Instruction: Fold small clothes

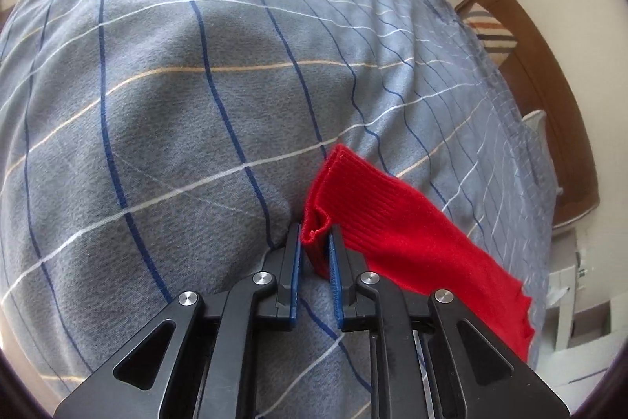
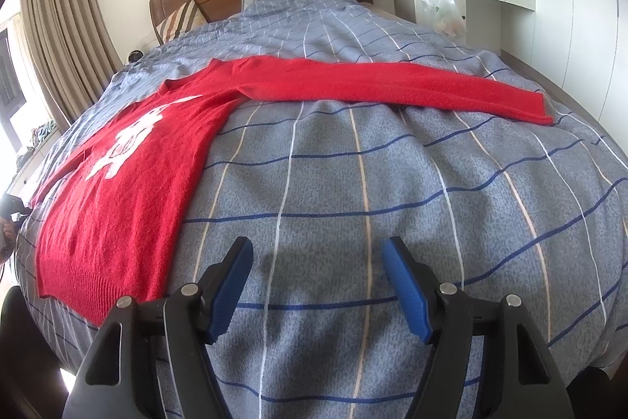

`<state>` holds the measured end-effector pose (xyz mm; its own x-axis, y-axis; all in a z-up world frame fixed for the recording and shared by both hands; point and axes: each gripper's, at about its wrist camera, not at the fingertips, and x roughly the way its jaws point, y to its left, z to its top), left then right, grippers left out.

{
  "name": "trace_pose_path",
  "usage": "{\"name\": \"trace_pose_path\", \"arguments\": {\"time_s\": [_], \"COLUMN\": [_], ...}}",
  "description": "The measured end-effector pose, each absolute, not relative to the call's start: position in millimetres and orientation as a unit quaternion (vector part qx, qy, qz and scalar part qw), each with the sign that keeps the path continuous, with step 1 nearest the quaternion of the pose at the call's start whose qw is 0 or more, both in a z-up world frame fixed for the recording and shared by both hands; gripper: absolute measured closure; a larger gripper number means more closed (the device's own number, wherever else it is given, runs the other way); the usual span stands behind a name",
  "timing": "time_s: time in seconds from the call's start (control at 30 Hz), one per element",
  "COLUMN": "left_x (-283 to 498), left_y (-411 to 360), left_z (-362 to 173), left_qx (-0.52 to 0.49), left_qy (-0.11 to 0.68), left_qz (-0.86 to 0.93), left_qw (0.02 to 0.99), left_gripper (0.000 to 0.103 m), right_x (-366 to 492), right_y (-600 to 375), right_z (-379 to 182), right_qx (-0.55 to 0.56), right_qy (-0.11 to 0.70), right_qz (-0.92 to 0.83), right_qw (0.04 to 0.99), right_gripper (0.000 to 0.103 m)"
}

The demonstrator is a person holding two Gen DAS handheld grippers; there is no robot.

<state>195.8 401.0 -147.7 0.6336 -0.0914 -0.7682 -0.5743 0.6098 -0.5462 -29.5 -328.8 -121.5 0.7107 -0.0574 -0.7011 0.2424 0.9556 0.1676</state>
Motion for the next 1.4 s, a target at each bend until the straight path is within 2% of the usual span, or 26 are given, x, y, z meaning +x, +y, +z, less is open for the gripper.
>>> {"name": "trace_pose_path", "arguments": {"time_s": [0.07, 0.13, 0.2, 0.23, 0.37, 0.5, 0.7, 0.97, 1.03, 1.13, 1.4], "left_x": [189, 179, 167, 160, 144, 129, 127, 131, 129, 128, 127], "left_y": [398, 390, 378, 369, 318, 247, 169, 151, 145, 135, 132], "left_z": [-140, -127, -110, -102, -78, -68, -96, -130, -132, -136, -141], "left_qx": [-0.417, -0.408, -0.387, -0.377, -0.328, -0.252, -0.164, -0.118, -0.102, -0.067, -0.052], "left_qy": [0.401, 0.399, 0.390, 0.383, 0.390, 0.407, 0.447, 0.443, 0.439, 0.433, 0.430], "left_qz": [0.148, 0.146, 0.152, 0.147, 0.081, -0.005, -0.074, -0.055, -0.056, -0.047, -0.030], "left_qw": [0.802, 0.808, 0.821, 0.830, 0.857, 0.878, 0.876, 0.887, 0.891, 0.898, 0.901], "left_gripper": [0.072, 0.043, 0.024, 0.018, 0.018, 0.012, 0.011, 0.010, 0.004, 0.002, 0.000], "right_x": [-30, -31, -33, -34, -36, -37, -36, -34, -32, -29, -22], "right_y": [-331, -334, -337, -338, -341, -340, -336, -332, -332, -330, -324], "right_z": [-121, -119, -118, -117, -114, -112, -111, -113, -115, -119, -129], "right_qx": [0.128, 0.133, 0.137, 0.139, 0.142, 0.139, 0.129, 0.119, 0.118, 0.113, 0.098], "right_qy": [0.369, 0.367, 0.363, 0.360, 0.350, 0.346, 0.348, 0.353, 0.356, 0.363, 0.380], "right_qz": [-0.084, -0.087, -0.091, -0.094, -0.100, -0.100, -0.095, -0.091, -0.090, -0.087, -0.084], "right_qw": [0.917, 0.917, 0.917, 0.918, 0.921, 0.922, 0.924, 0.924, 0.923, 0.921, 0.916], "right_gripper": [0.034, 0.034, 0.033, 0.033, 0.030, 0.029, 0.029, 0.029, 0.029, 0.029, 0.019]}}
